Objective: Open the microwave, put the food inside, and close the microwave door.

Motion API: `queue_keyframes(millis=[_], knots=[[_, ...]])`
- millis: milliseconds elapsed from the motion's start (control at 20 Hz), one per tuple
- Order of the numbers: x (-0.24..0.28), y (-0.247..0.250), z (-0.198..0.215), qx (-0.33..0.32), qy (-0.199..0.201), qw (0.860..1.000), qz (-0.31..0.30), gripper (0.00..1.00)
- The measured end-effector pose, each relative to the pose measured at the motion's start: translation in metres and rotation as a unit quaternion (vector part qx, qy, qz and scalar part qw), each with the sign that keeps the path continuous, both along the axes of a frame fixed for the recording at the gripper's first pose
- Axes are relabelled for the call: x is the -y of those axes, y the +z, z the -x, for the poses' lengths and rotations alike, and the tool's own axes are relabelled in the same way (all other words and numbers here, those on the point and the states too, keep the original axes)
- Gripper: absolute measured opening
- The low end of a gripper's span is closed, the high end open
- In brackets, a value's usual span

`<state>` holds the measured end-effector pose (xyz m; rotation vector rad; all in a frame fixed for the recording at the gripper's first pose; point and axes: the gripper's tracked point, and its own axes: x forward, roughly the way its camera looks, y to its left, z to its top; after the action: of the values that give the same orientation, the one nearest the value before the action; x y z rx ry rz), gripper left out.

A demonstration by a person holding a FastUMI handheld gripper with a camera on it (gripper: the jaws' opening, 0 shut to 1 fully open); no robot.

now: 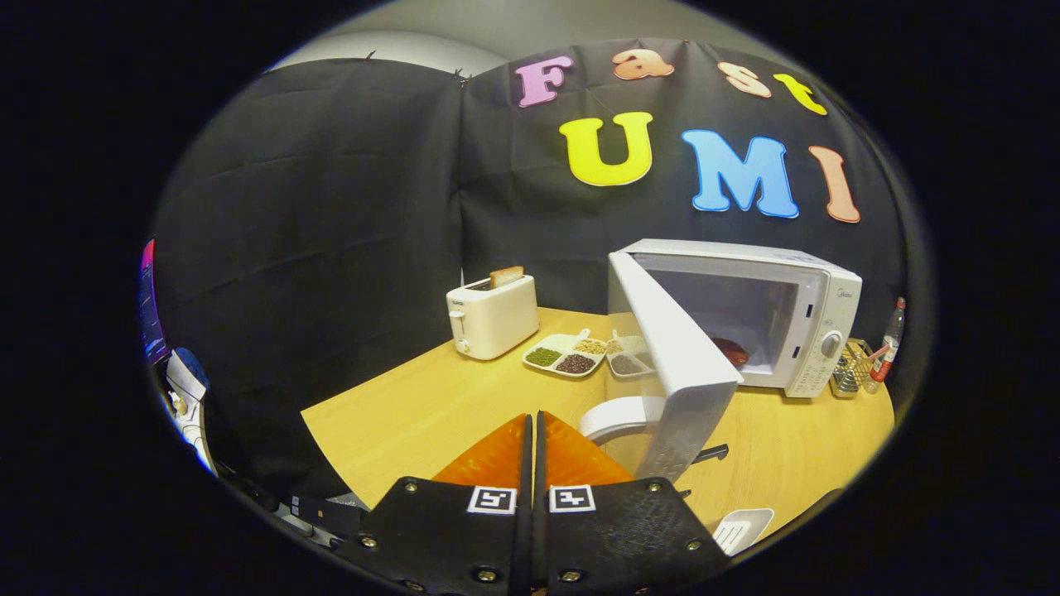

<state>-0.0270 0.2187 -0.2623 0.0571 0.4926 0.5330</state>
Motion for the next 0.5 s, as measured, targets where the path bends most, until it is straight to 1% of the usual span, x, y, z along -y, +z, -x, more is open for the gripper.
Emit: queue_keyframes(millis=[100, 300, 500], knots=[[0.018, -0.003, -0.012, -0.005, -0.021, 1.0, 0.007, 0.01], [0.054, -0.004, -0.036, -0.002, -0.048, 0.998, 0.026, 0.01], [0.086, -0.013, -0.061, -0.014, -0.083, 0.996, 0.023, 0.0]])
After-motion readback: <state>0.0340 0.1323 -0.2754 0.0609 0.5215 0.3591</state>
